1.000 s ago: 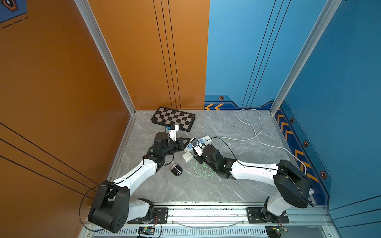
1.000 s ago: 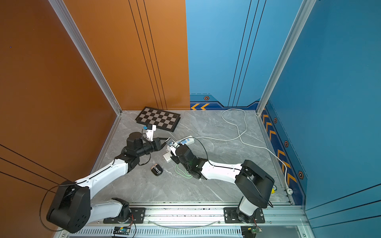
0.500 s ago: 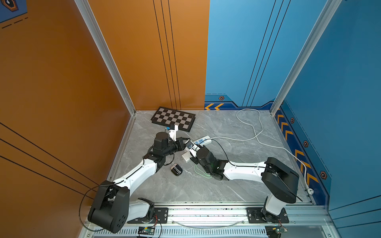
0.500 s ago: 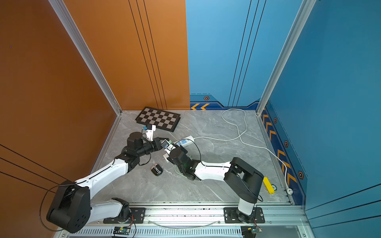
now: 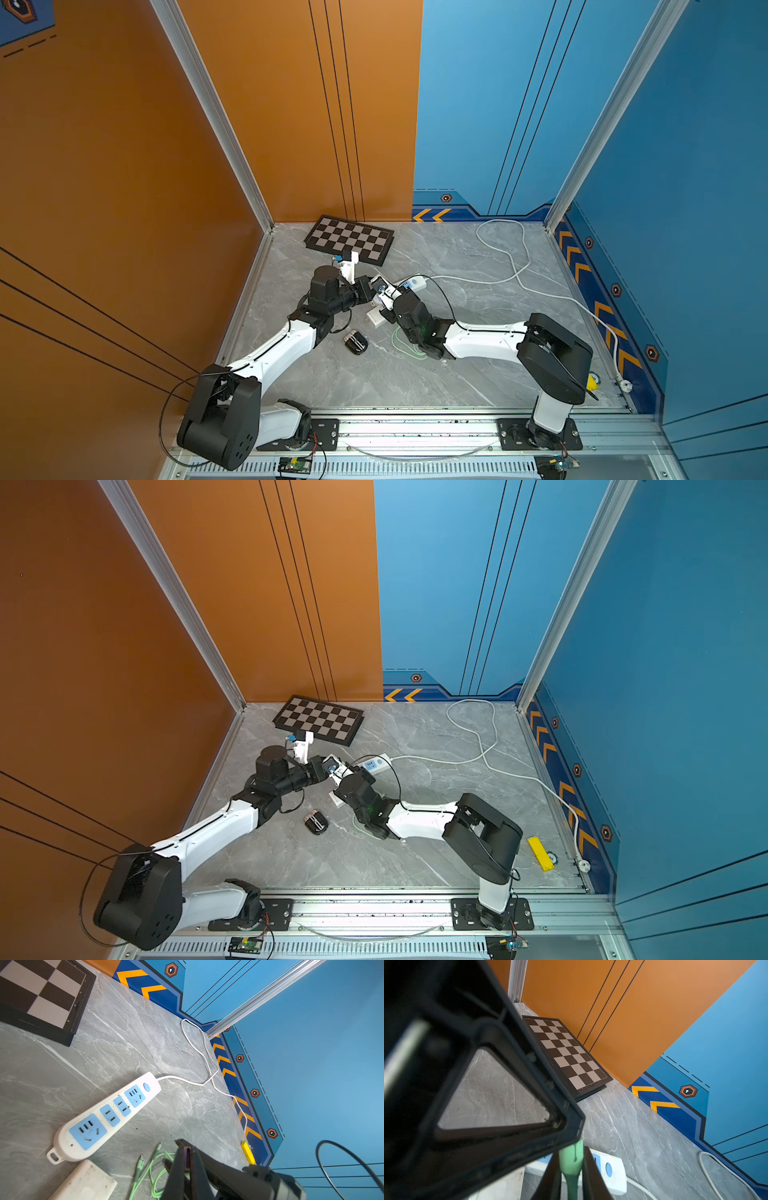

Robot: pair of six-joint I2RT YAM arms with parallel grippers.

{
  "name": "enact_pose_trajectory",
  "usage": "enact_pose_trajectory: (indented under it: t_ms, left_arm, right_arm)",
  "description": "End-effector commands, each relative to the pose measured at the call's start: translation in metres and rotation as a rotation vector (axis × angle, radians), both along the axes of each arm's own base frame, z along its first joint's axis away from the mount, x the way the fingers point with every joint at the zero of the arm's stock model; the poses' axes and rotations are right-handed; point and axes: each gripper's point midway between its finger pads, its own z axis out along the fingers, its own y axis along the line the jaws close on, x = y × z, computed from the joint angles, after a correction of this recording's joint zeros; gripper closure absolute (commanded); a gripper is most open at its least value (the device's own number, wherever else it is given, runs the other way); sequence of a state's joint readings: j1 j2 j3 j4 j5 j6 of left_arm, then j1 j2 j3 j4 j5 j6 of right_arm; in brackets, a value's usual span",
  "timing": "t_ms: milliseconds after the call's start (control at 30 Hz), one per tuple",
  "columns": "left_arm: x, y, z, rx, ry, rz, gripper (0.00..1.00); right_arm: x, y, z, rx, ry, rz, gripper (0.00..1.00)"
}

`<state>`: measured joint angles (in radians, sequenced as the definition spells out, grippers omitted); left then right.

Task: Charge the electric shaver
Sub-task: Pick up the charging cable from the center of the board.

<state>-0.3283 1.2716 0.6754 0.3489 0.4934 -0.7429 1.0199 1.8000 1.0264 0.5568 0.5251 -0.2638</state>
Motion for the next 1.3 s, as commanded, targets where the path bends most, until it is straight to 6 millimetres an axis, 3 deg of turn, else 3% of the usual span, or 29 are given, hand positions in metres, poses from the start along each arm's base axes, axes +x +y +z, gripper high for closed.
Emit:
enact_pose_trajectory:
  t_ms: [0, 167, 367, 500, 633, 867, 967, 1067, 1267]
  left_arm:
    - [0.001, -0.003, 0.015, -0.021, -0.026, -0.009, 1.0]
    - [0.002, -0.001, 0.012, -0.022, -0.016, -0.004, 1.0]
    - [0.0, 0.003, 0.008, -0.025, -0.004, 0.004, 1.0]
    - [0.0, 0.01, 0.009, -0.027, -0.007, 0.015, 0.84]
    - [0.0, 0.018, 0.008, -0.027, -0.007, 0.027, 0.51]
    - [0.0, 0.047, 0.007, 0.037, -0.004, 0.084, 0.47]
    - [-0.007, 0.056, -0.006, 0.183, 0.024, 0.077, 0.47]
    - [-0.022, 0.06, -0.032, 0.351, 0.11, 0.035, 0.47]
    - [-0.054, 0.057, -0.069, 0.671, 0.224, -0.204, 0.46]
  right_arm:
    - [0.009, -0.003, 0.01, 0.03, -0.026, -0.036, 0.86]
    - [0.011, -0.008, 0.015, 0.037, -0.022, -0.043, 0.99]
    - [0.011, -0.02, 0.018, 0.037, 0.01, -0.033, 1.0]
    - [0.008, -0.028, 0.021, 0.037, 0.047, -0.008, 1.0]
    - [0.003, -0.032, 0.022, 0.009, 0.078, 0.023, 1.0]
    - [-0.01, -0.04, 0.003, -0.062, 0.159, 0.057, 1.0]
    - [-0.015, -0.052, -0.006, -0.098, 0.219, 0.063, 1.0]
    - [-0.016, -0.074, -0.017, -0.131, 0.279, 0.041, 1.0]
    - [-0.013, -0.12, -0.026, -0.173, 0.321, -0.045, 1.0]
